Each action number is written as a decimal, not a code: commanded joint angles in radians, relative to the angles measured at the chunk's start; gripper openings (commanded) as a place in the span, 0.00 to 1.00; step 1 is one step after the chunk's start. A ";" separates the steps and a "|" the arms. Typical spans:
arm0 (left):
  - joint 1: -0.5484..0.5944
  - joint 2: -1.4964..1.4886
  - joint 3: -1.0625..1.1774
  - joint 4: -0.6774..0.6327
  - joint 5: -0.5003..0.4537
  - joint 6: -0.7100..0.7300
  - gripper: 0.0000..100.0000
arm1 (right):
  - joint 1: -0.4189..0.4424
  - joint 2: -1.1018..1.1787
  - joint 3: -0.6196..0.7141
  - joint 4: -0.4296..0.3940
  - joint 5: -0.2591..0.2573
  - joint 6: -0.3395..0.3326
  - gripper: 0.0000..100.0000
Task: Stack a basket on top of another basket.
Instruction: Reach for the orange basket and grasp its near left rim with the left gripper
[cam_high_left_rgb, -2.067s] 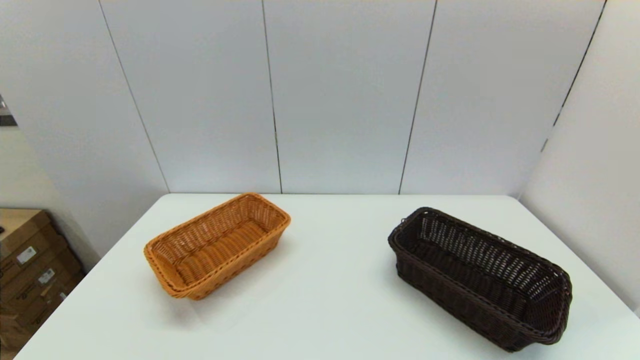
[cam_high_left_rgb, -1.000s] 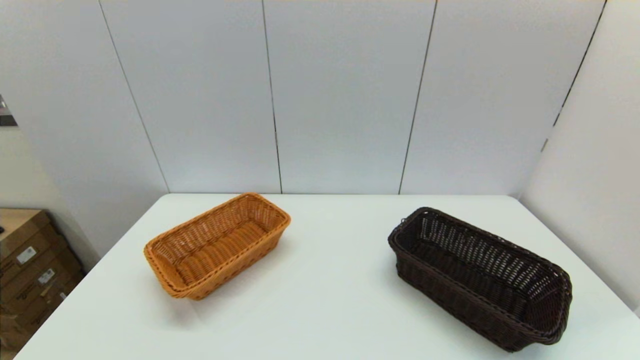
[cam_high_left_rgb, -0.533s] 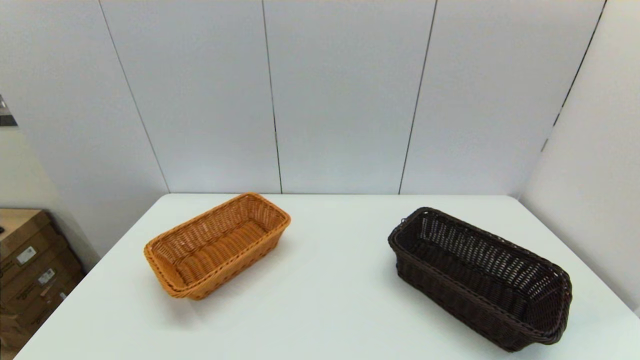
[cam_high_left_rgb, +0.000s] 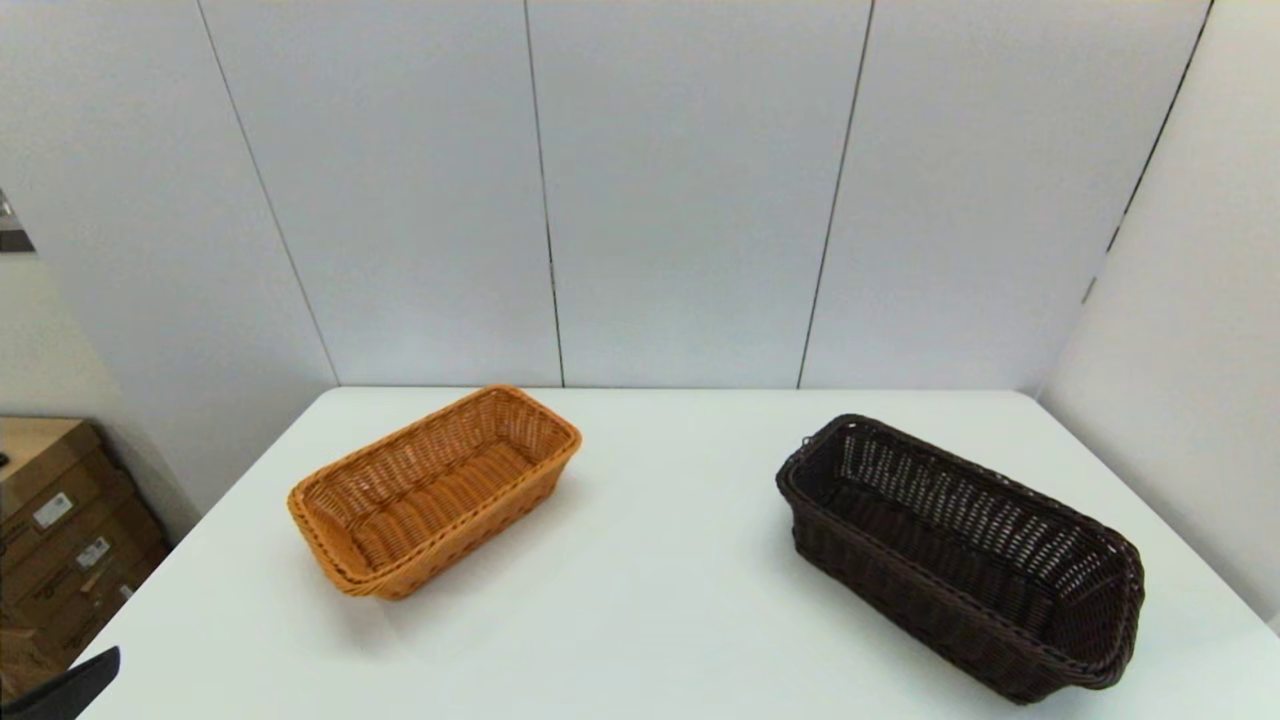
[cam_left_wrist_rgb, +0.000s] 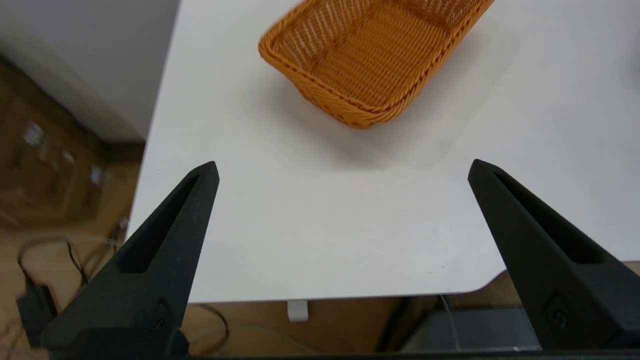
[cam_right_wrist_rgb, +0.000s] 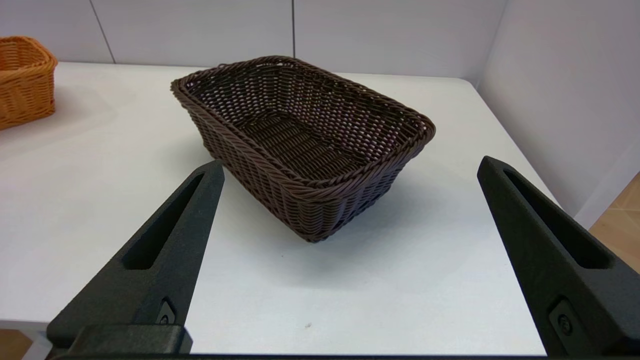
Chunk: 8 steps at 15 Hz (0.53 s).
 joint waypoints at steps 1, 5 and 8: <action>0.002 0.433 -0.203 0.056 -0.003 -0.183 1.00 | 0.000 0.001 0.000 0.000 0.001 0.000 1.00; 0.016 0.671 -0.300 0.056 -0.002 -0.295 1.00 | 0.000 0.001 0.000 0.000 0.001 0.000 1.00; 0.022 0.822 -0.338 0.050 -0.005 -0.336 1.00 | 0.000 0.001 0.000 0.000 0.001 0.000 1.00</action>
